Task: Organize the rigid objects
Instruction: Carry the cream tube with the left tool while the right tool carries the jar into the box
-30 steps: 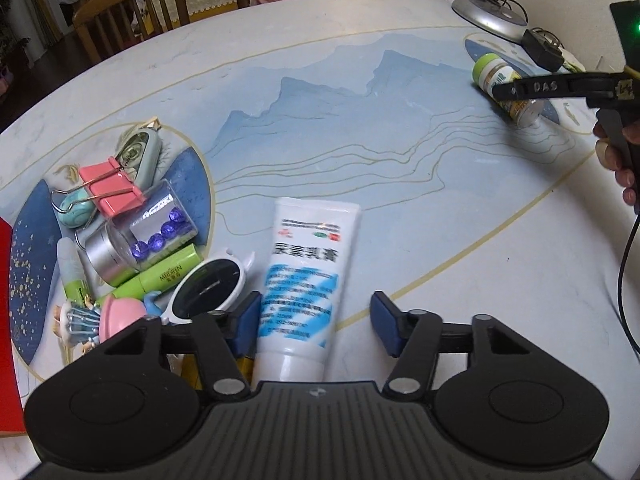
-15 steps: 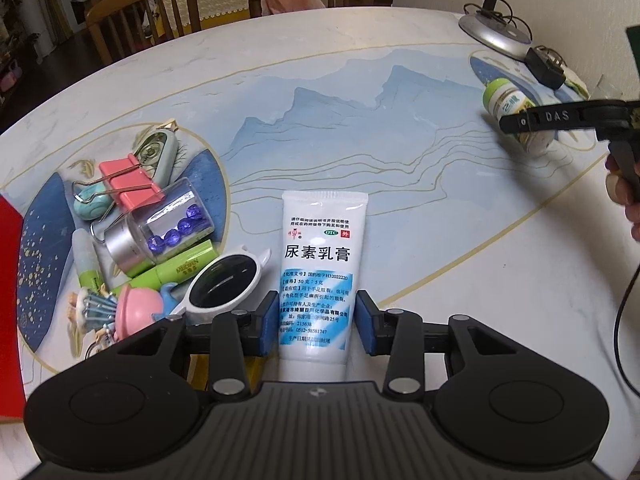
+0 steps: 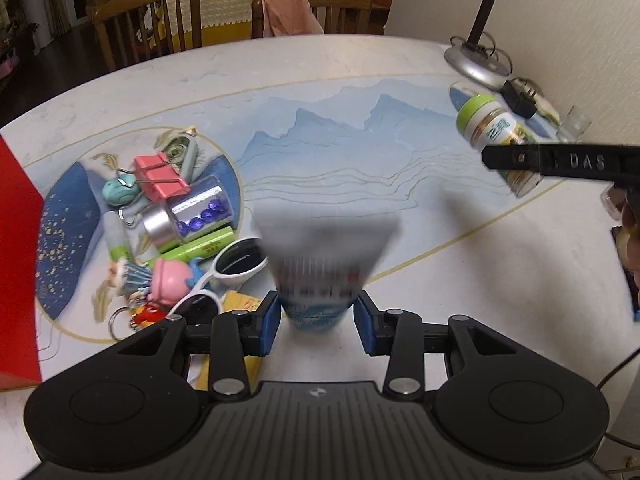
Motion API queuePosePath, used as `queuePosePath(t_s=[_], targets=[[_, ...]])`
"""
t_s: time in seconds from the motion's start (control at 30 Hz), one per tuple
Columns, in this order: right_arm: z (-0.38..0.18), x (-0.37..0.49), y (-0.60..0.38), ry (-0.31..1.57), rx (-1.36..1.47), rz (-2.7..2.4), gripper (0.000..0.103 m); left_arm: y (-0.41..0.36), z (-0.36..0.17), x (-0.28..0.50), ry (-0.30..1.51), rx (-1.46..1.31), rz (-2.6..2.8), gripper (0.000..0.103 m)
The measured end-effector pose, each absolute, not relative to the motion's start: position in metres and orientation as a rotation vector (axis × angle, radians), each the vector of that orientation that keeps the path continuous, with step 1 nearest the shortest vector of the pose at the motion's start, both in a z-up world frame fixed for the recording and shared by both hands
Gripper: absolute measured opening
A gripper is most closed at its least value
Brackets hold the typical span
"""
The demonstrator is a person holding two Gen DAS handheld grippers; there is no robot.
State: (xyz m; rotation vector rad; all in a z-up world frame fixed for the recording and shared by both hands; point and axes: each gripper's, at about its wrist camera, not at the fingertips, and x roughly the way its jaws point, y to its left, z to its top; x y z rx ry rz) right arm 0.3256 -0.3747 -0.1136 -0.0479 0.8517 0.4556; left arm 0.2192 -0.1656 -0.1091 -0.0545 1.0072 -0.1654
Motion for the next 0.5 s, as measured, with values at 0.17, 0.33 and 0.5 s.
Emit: queuePosePath(t_s=[0.17,0.33,0.5], targets=[[-0.091,0.294,-0.349,0.825,-0.062,0.497,0.042,-0.144,-0.094,0.201,0.964,-0.084,-0.189,0.039],[-0.07,0.267,-0.318,0.799,-0.078,0.534,0.042,-0.113,-0.075,0.183,0.918,-0.119,-0.206,0.039],[-0.053,0.243,-0.277,0.773,-0.113,0.583,0.042,-0.074,-0.052,0.166,0.87,-0.142,-0.207,0.039]])
